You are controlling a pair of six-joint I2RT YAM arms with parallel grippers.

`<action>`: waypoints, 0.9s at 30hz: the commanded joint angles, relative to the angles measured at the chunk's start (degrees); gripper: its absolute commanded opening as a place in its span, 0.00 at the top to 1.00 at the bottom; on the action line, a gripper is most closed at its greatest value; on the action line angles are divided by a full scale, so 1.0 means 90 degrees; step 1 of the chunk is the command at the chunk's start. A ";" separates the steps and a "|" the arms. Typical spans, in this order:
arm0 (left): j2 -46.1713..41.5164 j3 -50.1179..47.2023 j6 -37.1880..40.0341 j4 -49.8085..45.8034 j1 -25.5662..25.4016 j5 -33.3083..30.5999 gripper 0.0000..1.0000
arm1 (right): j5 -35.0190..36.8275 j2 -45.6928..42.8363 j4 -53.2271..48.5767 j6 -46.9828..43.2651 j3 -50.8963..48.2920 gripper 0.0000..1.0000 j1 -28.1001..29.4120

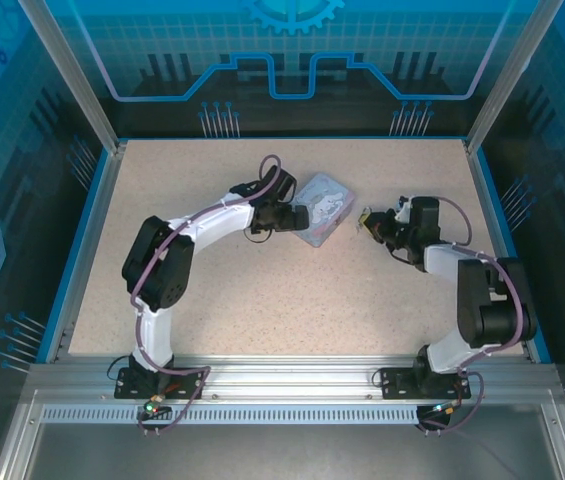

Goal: Unlock the padlock with the key

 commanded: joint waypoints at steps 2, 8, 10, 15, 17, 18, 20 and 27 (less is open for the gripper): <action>-0.0775 -0.0095 0.0163 -0.0393 0.0010 -0.0034 0.01 | 0.0006 -0.0693 -0.1174 -0.0462 -0.0265 1.00 0.0293; -0.1727 -0.0777 -0.0006 -0.0385 0.0012 -0.0063 0.01 | 0.0041 -0.1627 -0.1641 -0.0451 -0.0819 1.00 0.0844; -0.2108 -0.1064 -0.0064 -0.0400 0.0017 -0.0088 0.01 | 0.0098 -0.1940 -0.1723 -0.0393 -0.1076 1.00 0.1003; -0.2955 -0.1753 -0.0228 -0.0417 0.0010 -0.0154 0.01 | 0.0207 -0.2335 -0.1794 -0.0310 -0.1587 1.00 0.1251; -0.3237 -0.1988 -0.0309 -0.0439 0.0010 -0.0146 0.01 | 0.0207 -0.2334 -0.1748 -0.0290 -0.1709 1.00 0.1268; -0.3386 -0.2108 -0.0358 -0.0438 0.0012 -0.0146 0.01 | 0.0199 -0.2314 -0.1774 -0.0307 -0.1734 1.00 0.1258; -0.3624 -0.2320 -0.0438 -0.0439 0.0010 -0.0147 0.01 | 0.0242 -0.2278 -0.1914 -0.0398 -0.1716 1.00 0.1255; -0.4079 -0.2578 -0.0558 -0.0560 0.0010 -0.0223 0.01 | 0.0378 -0.1904 -0.2189 -0.0770 -0.1698 1.00 0.0880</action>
